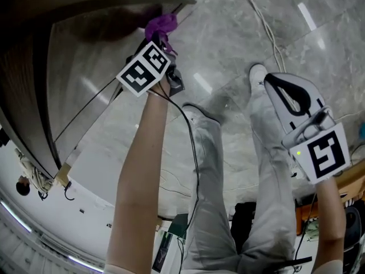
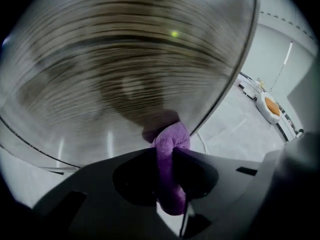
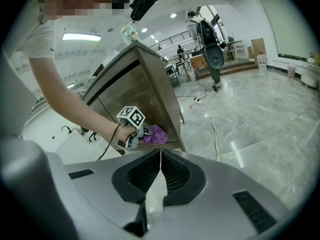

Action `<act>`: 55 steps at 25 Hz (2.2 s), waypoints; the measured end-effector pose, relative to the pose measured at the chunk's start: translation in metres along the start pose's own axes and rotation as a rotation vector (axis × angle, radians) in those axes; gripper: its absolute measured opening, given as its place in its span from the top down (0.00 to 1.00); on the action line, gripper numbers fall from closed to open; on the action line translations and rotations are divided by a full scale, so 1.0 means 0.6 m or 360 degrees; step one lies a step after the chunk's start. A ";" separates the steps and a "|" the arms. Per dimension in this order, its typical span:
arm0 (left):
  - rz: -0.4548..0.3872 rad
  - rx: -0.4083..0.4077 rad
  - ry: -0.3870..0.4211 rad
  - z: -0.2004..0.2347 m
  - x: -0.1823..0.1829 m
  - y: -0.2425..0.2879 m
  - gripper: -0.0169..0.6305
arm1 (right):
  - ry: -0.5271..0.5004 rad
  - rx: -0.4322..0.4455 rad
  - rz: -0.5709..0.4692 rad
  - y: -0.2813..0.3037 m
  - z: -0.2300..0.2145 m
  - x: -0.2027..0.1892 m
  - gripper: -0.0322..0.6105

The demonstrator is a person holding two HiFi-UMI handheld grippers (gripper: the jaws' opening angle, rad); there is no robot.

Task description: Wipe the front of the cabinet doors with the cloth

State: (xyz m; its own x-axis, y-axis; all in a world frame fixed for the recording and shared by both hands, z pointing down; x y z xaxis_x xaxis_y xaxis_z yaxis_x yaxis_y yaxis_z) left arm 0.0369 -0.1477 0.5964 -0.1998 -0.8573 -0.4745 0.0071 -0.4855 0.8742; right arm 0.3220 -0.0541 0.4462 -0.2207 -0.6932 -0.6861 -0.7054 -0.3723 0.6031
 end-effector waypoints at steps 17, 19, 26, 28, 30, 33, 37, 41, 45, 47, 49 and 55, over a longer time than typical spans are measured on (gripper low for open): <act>0.0094 0.0234 -0.0133 0.343 -0.088 -0.095 0.84 | -0.0103 0.0283 0.0033 0.137 0.274 -0.031 0.91; 0.0101 0.0271 -0.0159 0.363 -0.092 -0.104 0.84 | -0.0105 0.0279 0.0037 0.136 0.278 -0.033 0.91; 0.0191 0.0379 -0.0108 0.368 -0.114 -0.121 0.84 | -0.0044 0.0213 -0.0005 0.116 0.235 -0.018 0.91; 0.0246 0.0329 0.0004 0.325 -0.122 -0.111 0.84 | -0.0034 0.0202 -0.0026 0.107 0.214 -0.010 0.91; 0.0277 0.0238 0.0062 0.260 -0.124 -0.092 0.84 | -0.0019 0.0194 -0.0047 0.094 0.188 -0.002 0.91; 0.0275 0.0109 0.0051 0.145 -0.114 -0.053 0.84 | -0.0013 0.0182 -0.0049 0.066 0.137 0.005 0.91; 0.0248 -0.0007 0.0054 0.004 -0.077 0.010 0.84 | -0.0035 0.0148 -0.0027 0.020 0.050 0.009 0.91; 0.0230 -0.0080 0.0112 -0.098 -0.048 0.076 0.84 | 0.0009 0.0066 0.0019 -0.014 -0.041 -0.008 0.91; 0.0229 -0.0089 0.0119 -0.139 -0.044 0.124 0.84 | 0.0067 0.0001 0.0017 -0.029 -0.095 -0.035 0.91; 0.0240 -0.0060 0.0116 -0.134 -0.049 0.139 0.84 | 0.0100 -0.0012 0.0011 -0.030 -0.103 -0.049 0.91; 0.0254 -0.0034 0.0126 -0.120 -0.054 0.147 0.84 | 0.0142 -0.0020 0.0013 -0.028 -0.102 -0.062 0.91; 0.0227 0.0079 0.0014 -0.001 -0.050 0.136 0.84 | 0.0168 -0.0013 0.0030 0.001 -0.075 -0.074 0.91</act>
State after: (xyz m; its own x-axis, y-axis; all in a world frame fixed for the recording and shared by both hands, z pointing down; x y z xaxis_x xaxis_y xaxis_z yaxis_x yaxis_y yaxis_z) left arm 0.0440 -0.1614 0.6818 -0.1916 -0.9186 -0.3457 -0.0137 -0.3497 0.9368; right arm 0.3620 -0.0511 0.4954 -0.1613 -0.7612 -0.6281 -0.6963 -0.3633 0.6190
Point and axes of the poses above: the fingertips, and each gripper's own axes: y forward along the fingers, z to its left, x out of its top, the point moved 3 cm from there along -y, backward along the fingers
